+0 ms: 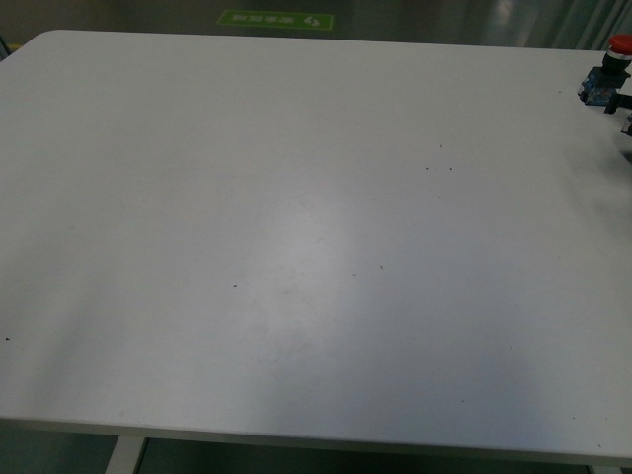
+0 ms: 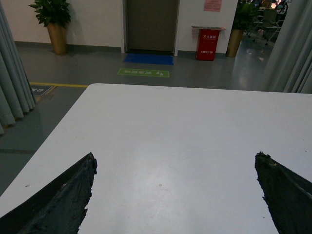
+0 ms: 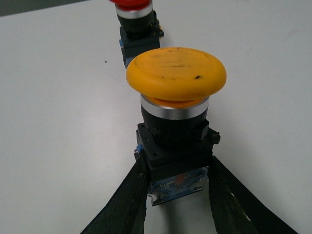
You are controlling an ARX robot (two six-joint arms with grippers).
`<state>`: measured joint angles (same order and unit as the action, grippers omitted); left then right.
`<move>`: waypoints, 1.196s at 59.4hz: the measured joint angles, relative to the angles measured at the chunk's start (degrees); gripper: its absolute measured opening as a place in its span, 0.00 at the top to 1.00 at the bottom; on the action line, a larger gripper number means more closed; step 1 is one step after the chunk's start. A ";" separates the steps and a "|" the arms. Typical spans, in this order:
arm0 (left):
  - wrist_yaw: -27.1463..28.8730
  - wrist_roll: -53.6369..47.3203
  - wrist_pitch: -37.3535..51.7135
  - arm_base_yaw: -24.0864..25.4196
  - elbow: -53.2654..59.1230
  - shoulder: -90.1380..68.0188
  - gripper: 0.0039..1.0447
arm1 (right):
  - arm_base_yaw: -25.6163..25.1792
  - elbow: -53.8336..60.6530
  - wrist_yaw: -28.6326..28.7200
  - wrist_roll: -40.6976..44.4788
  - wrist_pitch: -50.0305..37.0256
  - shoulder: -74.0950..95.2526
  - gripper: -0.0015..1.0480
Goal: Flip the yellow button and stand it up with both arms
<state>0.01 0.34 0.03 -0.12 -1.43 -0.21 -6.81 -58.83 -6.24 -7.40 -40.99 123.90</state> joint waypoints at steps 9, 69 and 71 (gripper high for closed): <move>0.00 0.00 0.00 0.00 0.00 0.00 0.06 | -0.09 -1.27 -0.39 0.22 0.00 1.95 0.72; 0.00 -0.02 0.00 0.00 0.00 0.00 0.06 | -3.02 1.14 2.12 2.58 -2.91 4.00 0.47; 0.00 -0.02 0.00 0.00 0.00 0.00 0.06 | -3.02 1.31 2.27 2.47 -2.86 4.00 0.44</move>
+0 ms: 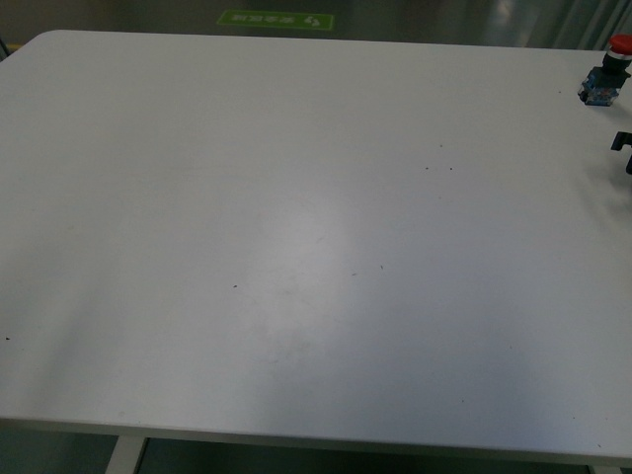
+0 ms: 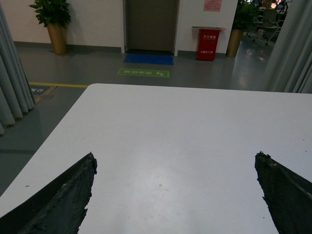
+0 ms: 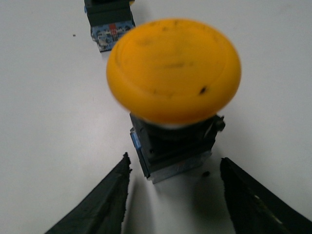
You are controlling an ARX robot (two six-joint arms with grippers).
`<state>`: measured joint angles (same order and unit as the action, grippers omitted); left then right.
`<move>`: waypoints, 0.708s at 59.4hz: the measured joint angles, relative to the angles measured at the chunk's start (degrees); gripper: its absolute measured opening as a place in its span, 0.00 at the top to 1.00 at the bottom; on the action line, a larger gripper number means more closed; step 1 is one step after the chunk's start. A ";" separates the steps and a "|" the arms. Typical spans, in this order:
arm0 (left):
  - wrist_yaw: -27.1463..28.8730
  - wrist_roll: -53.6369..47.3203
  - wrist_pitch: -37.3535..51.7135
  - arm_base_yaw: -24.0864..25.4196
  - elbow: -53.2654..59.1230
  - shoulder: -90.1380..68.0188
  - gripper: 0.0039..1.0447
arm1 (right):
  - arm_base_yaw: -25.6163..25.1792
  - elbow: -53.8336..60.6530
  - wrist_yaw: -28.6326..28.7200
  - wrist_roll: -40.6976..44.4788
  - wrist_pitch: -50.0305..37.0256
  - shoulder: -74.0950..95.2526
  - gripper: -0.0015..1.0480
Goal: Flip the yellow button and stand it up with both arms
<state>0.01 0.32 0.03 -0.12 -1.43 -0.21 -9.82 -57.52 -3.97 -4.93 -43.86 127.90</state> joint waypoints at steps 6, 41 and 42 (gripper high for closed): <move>0.00 0.00 0.00 0.00 0.00 0.00 0.06 | 0.13 0.33 0.31 -0.35 0.17 -0.44 0.29; 0.00 0.00 0.00 0.00 0.00 0.00 0.06 | 1.51 2.08 3.19 -4.50 1.73 -8.59 0.07; 0.00 0.00 0.00 0.00 0.00 0.00 0.06 | 1.51 2.40 3.54 -4.92 1.70 -9.20 0.07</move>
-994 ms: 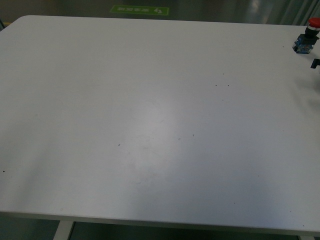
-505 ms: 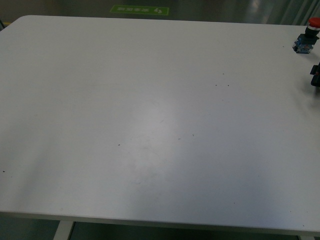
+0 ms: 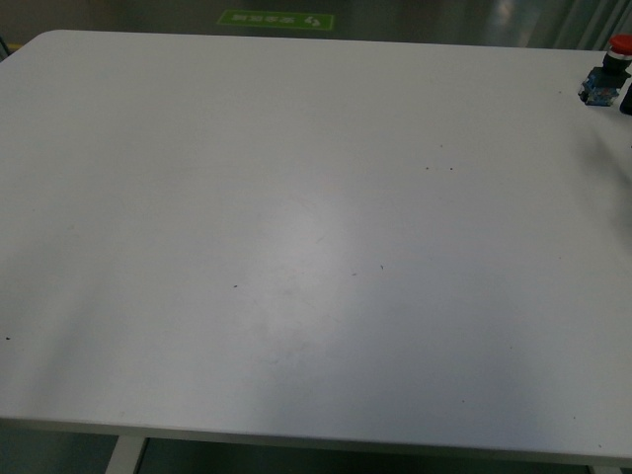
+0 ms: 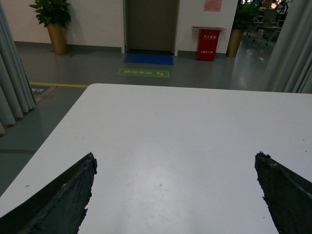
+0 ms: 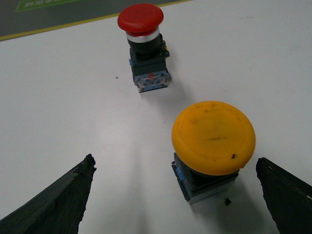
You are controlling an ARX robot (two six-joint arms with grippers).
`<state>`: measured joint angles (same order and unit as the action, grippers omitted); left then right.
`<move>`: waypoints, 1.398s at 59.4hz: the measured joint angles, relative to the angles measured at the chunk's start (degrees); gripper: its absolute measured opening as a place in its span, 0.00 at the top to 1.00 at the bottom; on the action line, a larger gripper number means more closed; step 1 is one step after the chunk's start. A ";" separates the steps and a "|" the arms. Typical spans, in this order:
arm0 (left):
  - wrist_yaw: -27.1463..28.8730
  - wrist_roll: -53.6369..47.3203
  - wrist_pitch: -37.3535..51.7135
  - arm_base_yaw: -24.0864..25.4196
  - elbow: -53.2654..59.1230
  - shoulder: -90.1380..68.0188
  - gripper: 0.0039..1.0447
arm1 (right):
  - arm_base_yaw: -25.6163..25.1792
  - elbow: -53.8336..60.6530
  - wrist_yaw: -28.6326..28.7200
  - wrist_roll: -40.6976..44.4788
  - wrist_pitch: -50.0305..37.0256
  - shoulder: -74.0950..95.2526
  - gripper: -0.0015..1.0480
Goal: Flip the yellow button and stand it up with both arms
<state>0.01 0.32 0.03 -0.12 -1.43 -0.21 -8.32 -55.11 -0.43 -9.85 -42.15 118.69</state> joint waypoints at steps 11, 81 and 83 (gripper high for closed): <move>0.00 0.00 0.00 0.00 0.00 0.00 0.06 | -0.24 4.33 3.52 -4.42 -1.70 -7.48 0.07; 0.00 0.00 0.00 0.00 0.00 0.02 0.06 | 8.15 50.88 0.48 9.66 -12.92 -58.29 0.97; 0.00 0.00 0.00 0.00 0.00 0.02 0.06 | 8.15 51.25 0.46 9.66 -11.91 -59.71 0.97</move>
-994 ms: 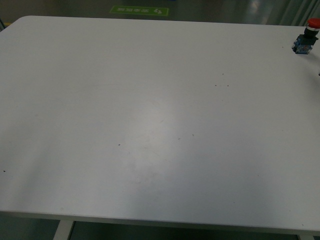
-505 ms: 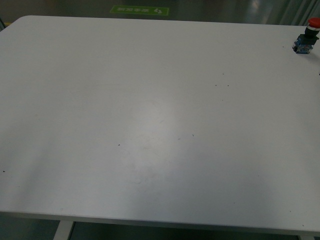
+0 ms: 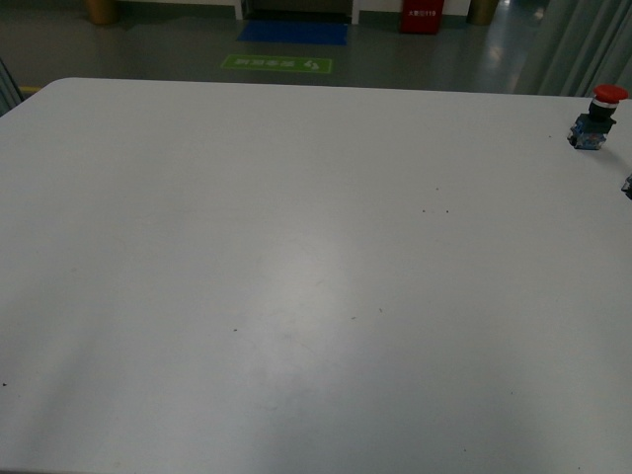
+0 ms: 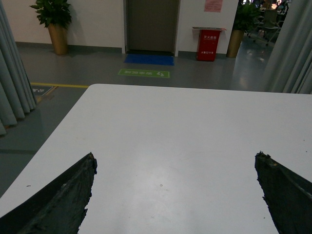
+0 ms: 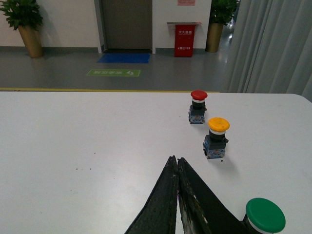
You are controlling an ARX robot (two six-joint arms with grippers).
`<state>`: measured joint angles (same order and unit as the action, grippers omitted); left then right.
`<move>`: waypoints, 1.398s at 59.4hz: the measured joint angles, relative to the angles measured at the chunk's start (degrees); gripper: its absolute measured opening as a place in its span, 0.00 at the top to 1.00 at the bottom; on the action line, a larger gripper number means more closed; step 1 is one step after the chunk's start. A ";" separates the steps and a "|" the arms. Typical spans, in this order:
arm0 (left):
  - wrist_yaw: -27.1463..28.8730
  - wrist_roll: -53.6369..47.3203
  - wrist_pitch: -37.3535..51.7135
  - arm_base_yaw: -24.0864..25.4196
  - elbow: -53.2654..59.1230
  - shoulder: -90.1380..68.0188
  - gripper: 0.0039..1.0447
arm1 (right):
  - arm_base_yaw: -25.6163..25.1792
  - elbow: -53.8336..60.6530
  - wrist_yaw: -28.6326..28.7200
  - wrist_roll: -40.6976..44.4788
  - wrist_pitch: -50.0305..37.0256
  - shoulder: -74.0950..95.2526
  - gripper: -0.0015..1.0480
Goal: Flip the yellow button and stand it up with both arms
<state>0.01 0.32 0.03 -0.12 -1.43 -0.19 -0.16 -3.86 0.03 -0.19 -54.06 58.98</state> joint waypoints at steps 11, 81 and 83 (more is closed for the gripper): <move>0.02 0.00 0.00 0.00 0.00 0.00 0.06 | 0.00 1.81 0.02 0.00 6.36 -8.28 0.97; 0.00 0.00 0.00 0.00 0.00 0.00 0.06 | 0.00 3.58 0.02 0.00 41.75 -46.84 0.97; 0.00 -0.02 0.00 0.00 0.00 0.00 0.06 | 0.00 3.58 0.02 0.00 42.21 -47.25 0.97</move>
<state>0.01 0.30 0.03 -0.12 -1.43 -0.19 -0.16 -0.27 0.05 -0.19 -11.86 11.73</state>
